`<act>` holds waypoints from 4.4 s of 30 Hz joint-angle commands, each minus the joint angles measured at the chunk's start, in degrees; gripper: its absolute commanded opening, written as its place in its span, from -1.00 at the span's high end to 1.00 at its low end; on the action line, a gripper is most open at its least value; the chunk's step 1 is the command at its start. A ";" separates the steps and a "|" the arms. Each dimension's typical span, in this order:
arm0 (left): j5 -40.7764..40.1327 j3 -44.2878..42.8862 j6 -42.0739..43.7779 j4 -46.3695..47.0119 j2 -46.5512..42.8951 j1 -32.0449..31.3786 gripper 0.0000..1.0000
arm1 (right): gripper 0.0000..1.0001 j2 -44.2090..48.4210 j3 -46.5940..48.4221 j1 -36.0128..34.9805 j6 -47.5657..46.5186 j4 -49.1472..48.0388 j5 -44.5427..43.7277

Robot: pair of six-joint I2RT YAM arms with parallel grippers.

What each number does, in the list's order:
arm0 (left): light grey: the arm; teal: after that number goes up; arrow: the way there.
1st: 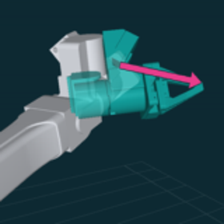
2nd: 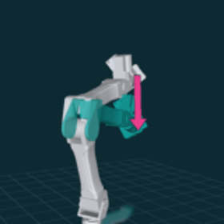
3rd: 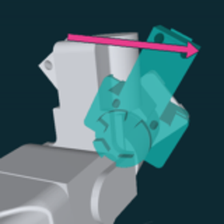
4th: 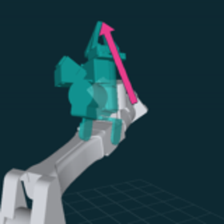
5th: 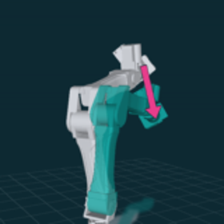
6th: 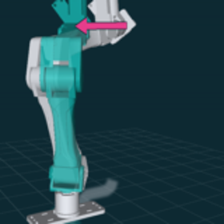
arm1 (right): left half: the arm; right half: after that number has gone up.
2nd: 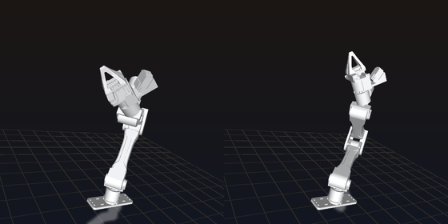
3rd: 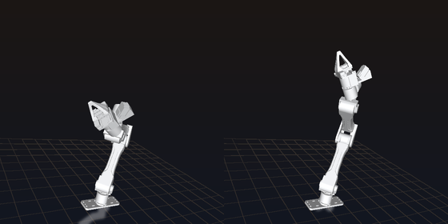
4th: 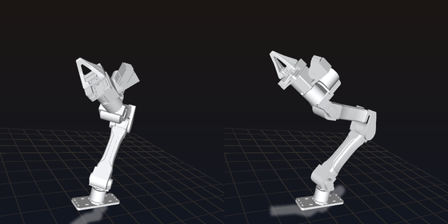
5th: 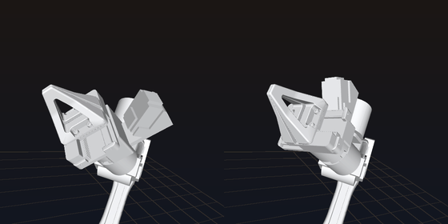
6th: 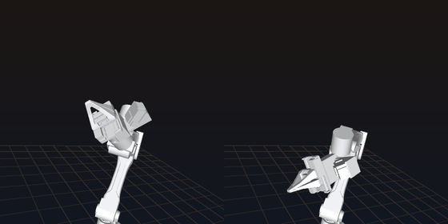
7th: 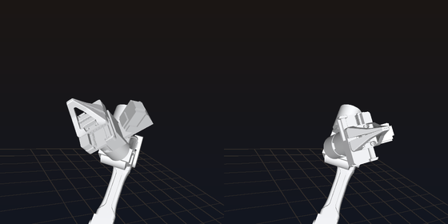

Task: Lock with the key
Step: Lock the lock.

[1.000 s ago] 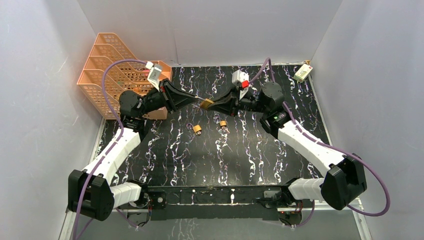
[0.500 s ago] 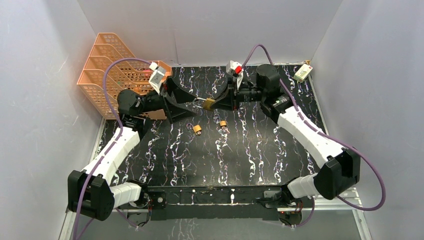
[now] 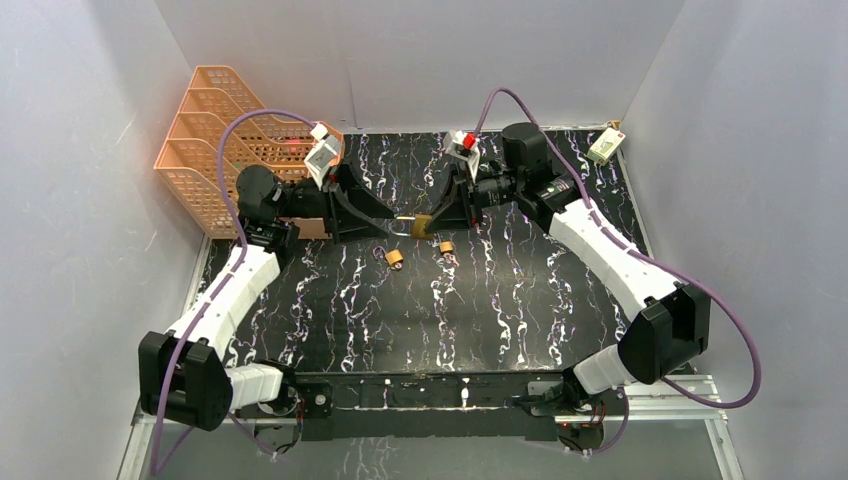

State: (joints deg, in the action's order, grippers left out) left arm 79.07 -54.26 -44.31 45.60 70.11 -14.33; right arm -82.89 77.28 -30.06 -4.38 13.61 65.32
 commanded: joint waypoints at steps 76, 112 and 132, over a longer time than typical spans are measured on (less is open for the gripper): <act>-12.64 3.46 4.41 -1.56 6.11 -6.62 1.00 | 1.00 -6.60 5.70 -5.90 14.38 -24.14 4.44; -13.25 2.54 7.84 -6.53 4.78 -6.62 1.00 | 1.00 -5.46 5.39 -5.93 13.56 -23.56 1.83; -14.00 1.37 13.85 -13.92 3.11 -6.61 1.00 | 1.00 -4.41 4.46 -5.93 12.97 -22.71 0.16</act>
State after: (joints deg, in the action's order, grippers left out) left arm 66.61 -51.13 -35.11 37.69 73.60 -15.38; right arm -89.60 79.07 -30.04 8.80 2.87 66.19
